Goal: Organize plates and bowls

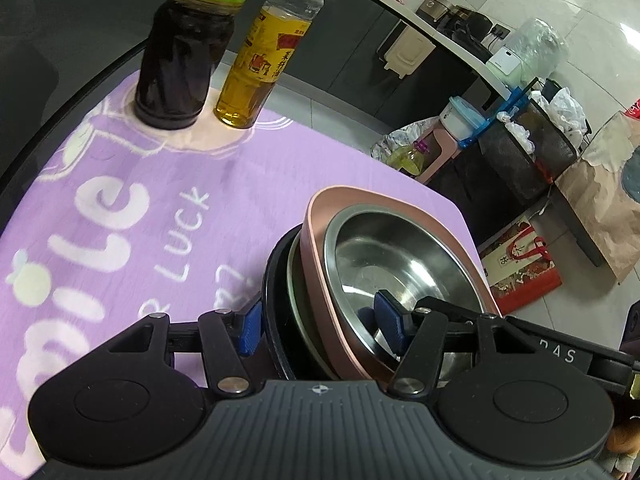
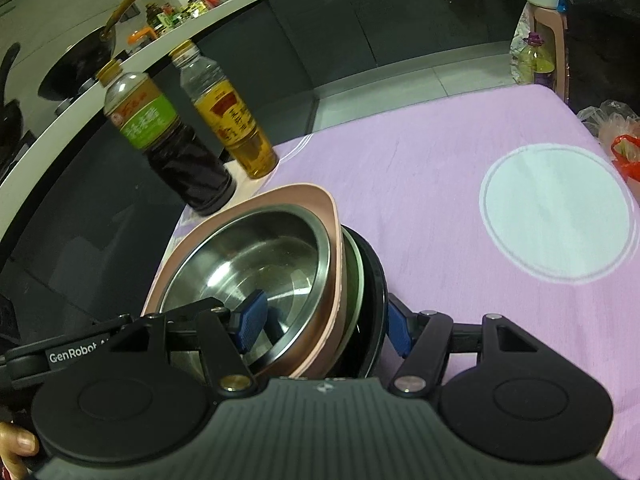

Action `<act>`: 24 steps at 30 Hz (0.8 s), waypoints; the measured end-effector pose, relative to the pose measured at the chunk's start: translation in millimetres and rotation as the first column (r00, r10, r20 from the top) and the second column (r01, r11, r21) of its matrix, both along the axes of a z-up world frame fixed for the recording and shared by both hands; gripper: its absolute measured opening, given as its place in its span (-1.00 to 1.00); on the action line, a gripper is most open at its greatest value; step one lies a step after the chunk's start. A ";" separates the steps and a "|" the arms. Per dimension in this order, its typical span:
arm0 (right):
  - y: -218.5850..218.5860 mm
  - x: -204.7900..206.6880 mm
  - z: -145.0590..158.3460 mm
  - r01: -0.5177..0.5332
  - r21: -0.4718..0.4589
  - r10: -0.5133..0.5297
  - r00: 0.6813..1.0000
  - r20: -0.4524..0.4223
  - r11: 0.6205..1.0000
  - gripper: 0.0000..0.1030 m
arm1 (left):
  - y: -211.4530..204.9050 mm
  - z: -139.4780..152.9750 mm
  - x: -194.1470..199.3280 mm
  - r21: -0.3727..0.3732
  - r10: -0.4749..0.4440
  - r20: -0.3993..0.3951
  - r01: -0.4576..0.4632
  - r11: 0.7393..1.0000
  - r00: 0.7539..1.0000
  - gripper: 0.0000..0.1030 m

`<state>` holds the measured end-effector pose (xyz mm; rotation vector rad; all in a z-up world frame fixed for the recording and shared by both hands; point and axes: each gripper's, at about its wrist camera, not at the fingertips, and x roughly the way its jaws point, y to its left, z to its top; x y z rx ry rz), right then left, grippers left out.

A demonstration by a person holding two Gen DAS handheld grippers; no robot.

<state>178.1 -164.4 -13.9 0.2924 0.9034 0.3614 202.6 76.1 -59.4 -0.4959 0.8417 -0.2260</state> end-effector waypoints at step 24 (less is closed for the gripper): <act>-14.9 68.3 -23.1 0.069 -0.003 -0.069 0.997 -0.018 0.998 -0.29 | -15.1 -24.5 78.6 0.006 0.026 0.016 -0.027 1.000 1.000 0.05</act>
